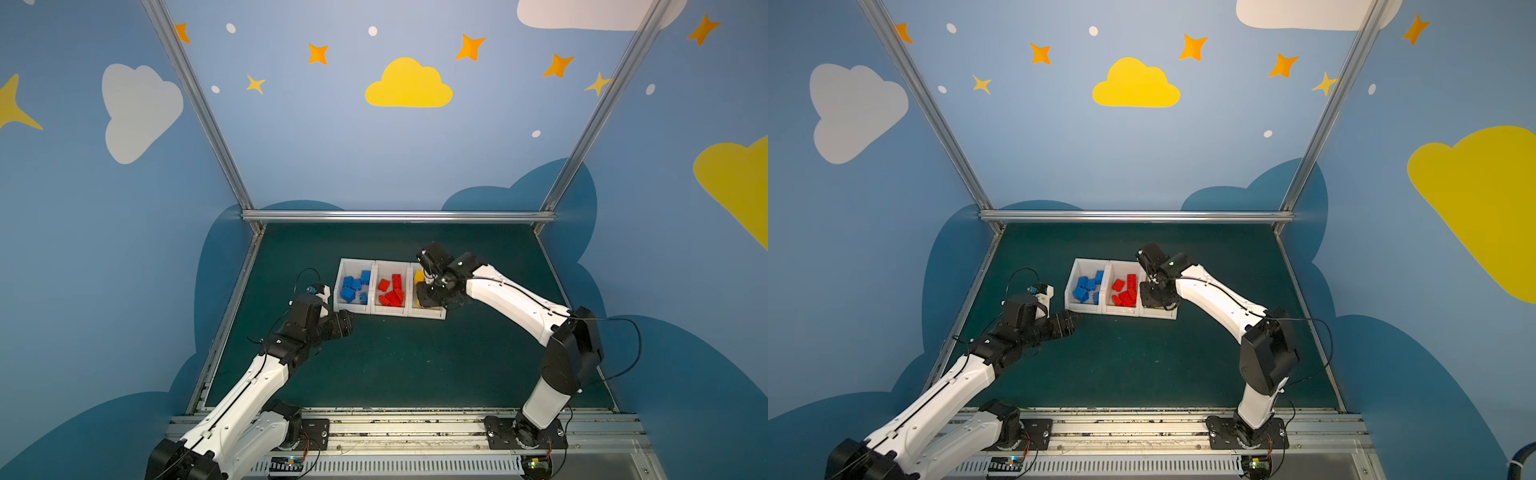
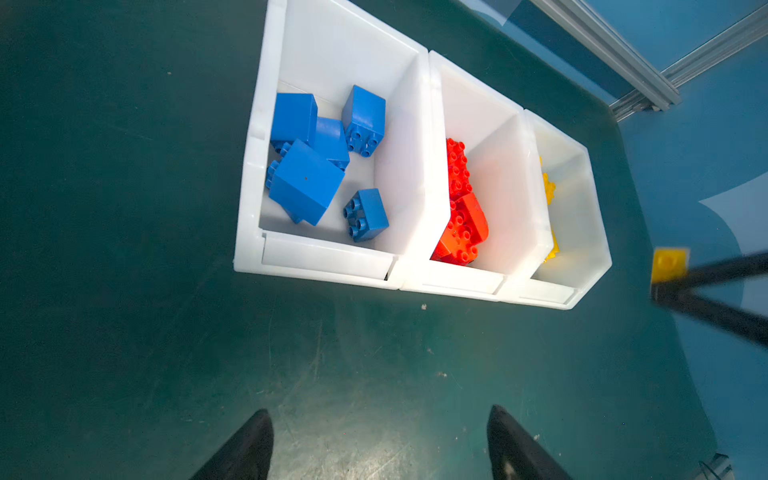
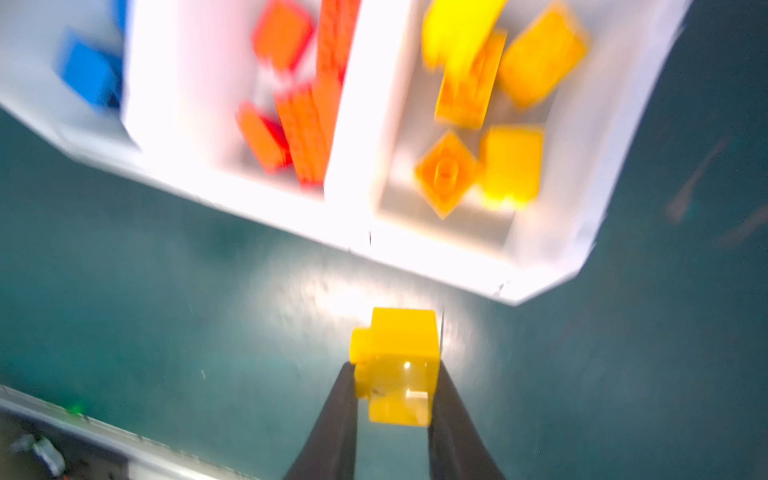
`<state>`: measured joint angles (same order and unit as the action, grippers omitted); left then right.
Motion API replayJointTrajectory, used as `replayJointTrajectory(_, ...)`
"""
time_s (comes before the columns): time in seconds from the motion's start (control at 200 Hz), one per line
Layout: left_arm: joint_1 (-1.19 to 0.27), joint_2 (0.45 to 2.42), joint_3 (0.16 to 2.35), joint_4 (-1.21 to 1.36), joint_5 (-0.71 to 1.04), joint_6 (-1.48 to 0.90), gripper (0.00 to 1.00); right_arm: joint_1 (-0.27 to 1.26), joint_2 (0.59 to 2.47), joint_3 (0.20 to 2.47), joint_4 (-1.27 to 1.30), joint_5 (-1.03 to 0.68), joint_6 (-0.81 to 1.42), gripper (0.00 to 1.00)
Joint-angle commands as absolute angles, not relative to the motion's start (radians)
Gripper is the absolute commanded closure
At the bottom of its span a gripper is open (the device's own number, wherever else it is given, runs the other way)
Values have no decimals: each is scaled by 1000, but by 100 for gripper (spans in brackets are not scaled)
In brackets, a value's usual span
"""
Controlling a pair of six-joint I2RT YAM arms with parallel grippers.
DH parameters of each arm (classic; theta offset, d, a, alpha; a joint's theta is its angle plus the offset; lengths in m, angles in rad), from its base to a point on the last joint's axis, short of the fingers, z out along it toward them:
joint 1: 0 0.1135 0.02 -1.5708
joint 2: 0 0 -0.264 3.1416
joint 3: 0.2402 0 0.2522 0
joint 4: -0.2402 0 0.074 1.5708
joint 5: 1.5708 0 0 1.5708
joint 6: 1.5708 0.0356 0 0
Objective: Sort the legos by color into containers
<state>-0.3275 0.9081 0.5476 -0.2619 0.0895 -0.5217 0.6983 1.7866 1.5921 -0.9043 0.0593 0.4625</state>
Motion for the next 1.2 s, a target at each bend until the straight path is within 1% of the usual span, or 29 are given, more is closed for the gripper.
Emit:
replayJointTrajectory(0.0,-327,879,536,-264,69,-525,19,650,1892,1685,-957,41,389,83)
replayJointTrajectory(0.095,-327,860,527,-268,64,-529,19,626,1955,1742,-933,-3,392,82)
replayJointTrajectory(0.26,-328,833,502,-266,65,-544,19,609,2023,1805,-937,-21,404,80)
replayJointTrajectory(0.3,-327,830,500,-265,61,-547,19,608,2029,1811,-936,-28,405,76)
replayJointTrajectory(0.385,-328,824,499,-258,62,-553,19,606,2031,1815,-929,-41,402,58)
replayJointTrajectory(0.446,-328,824,499,-250,64,-554,19,605,2026,1813,-924,-40,401,49)
replayJointTrajectory(0.531,-328,830,500,-243,66,-557,19,604,2014,1813,-923,-37,397,43)
replayJointTrajectory(0.651,-327,841,511,-239,54,-541,18,599,1966,1792,-917,-15,393,38)
replayJointTrajectory(0.701,-325,845,520,-236,36,-526,16,597,1923,1765,-897,1,388,35)
replayJointTrajectory(0.751,-327,848,533,-231,3,-500,13,594,1866,1721,-862,32,382,30)
replayJointTrajectory(0.816,-324,850,547,-210,-52,-458,10,589,1764,1640,-795,85,368,23)
replayJointTrajectory(0.871,-317,853,554,-179,-99,-412,9,584,1662,1553,-713,131,350,20)
replayJointTrajectory(0.961,-299,865,563,-114,-179,-337,7,567,1464,1361,-524,219,273,17)
replayJointTrajectory(1.011,-282,881,564,-80,-243,-303,4,555,1356,1231,-379,283,225,16)
replayJointTrajectory(1.051,-267,900,563,-52,-293,-280,1,537,1270,1120,-264,300,182,15)
replayJointTrajectory(1.121,-247,944,555,-3,-381,-241,0,491,1141,929,-65,313,121,14)
replayJointTrajectory(1.196,-235,1012,530,74,-459,-186,0,437,1051,755,103,347,82,14)
